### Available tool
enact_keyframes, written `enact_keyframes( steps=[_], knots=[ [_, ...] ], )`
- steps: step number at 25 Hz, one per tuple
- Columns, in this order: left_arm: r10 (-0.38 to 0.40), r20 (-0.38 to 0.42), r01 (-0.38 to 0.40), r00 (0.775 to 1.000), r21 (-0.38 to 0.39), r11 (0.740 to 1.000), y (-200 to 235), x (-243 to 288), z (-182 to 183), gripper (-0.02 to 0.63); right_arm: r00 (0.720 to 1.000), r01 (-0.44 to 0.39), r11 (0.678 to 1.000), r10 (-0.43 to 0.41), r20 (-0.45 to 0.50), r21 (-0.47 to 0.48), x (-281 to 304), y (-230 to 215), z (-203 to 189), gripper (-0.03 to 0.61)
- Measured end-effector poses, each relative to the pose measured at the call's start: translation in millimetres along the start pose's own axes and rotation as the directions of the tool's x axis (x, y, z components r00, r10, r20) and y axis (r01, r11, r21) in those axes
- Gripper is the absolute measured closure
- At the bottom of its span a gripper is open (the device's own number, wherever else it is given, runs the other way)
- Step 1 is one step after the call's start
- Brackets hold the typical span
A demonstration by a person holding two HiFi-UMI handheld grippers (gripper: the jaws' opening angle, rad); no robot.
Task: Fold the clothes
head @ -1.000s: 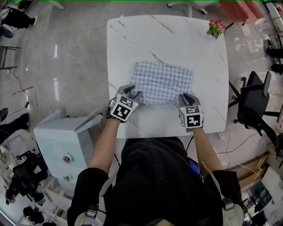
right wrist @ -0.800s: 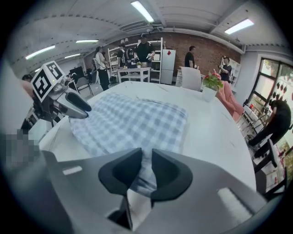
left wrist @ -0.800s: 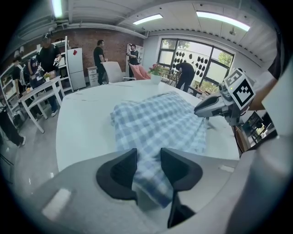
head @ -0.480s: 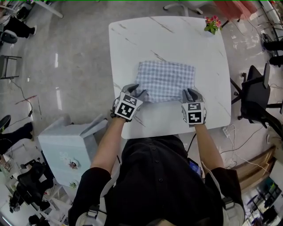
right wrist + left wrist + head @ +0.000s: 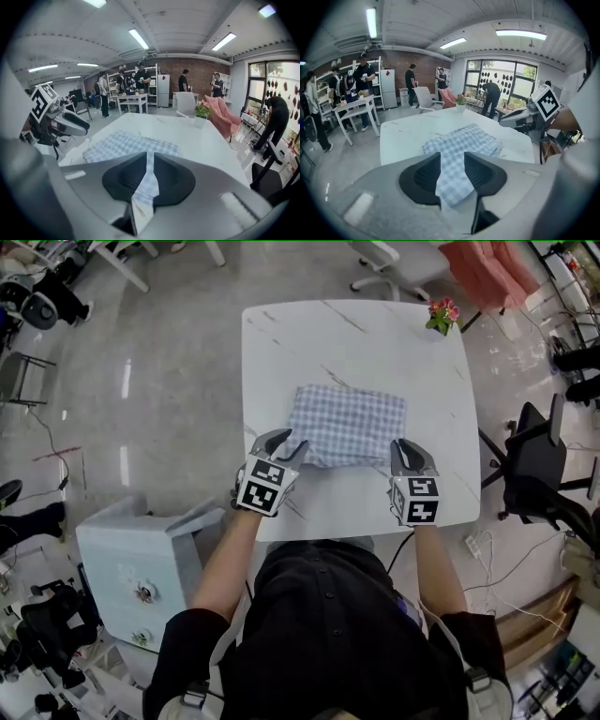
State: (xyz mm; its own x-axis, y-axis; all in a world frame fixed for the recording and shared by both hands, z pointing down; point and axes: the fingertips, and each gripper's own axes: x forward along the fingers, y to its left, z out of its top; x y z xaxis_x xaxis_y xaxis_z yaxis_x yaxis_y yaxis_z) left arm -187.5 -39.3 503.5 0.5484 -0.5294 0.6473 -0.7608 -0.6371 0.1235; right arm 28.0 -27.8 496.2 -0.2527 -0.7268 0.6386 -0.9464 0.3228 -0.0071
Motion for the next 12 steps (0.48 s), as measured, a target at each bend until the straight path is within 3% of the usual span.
enact_keyframes(
  steps=[4,8,12],
  knots=[
    [0.093,0.097,-0.089,0.991,-0.042,0.995,-12,-30,29,0.495,0.994,-0.049,0.999,0.050,0.093,-0.014,-34,-10,24,0.563],
    [0.167,0.195,-0.152,0.966,-0.091,0.984,-40,-51,57,0.568,0.978,-0.095,0.995,0.099,0.182,-0.034,-69,-27,45,0.574],
    [0.225,0.254,-0.201,0.941,-0.117,0.973,-71,-60,71,0.583,0.959,-0.129,0.991,0.136,0.247,-0.042,-97,-47,54,0.575]
  ],
)
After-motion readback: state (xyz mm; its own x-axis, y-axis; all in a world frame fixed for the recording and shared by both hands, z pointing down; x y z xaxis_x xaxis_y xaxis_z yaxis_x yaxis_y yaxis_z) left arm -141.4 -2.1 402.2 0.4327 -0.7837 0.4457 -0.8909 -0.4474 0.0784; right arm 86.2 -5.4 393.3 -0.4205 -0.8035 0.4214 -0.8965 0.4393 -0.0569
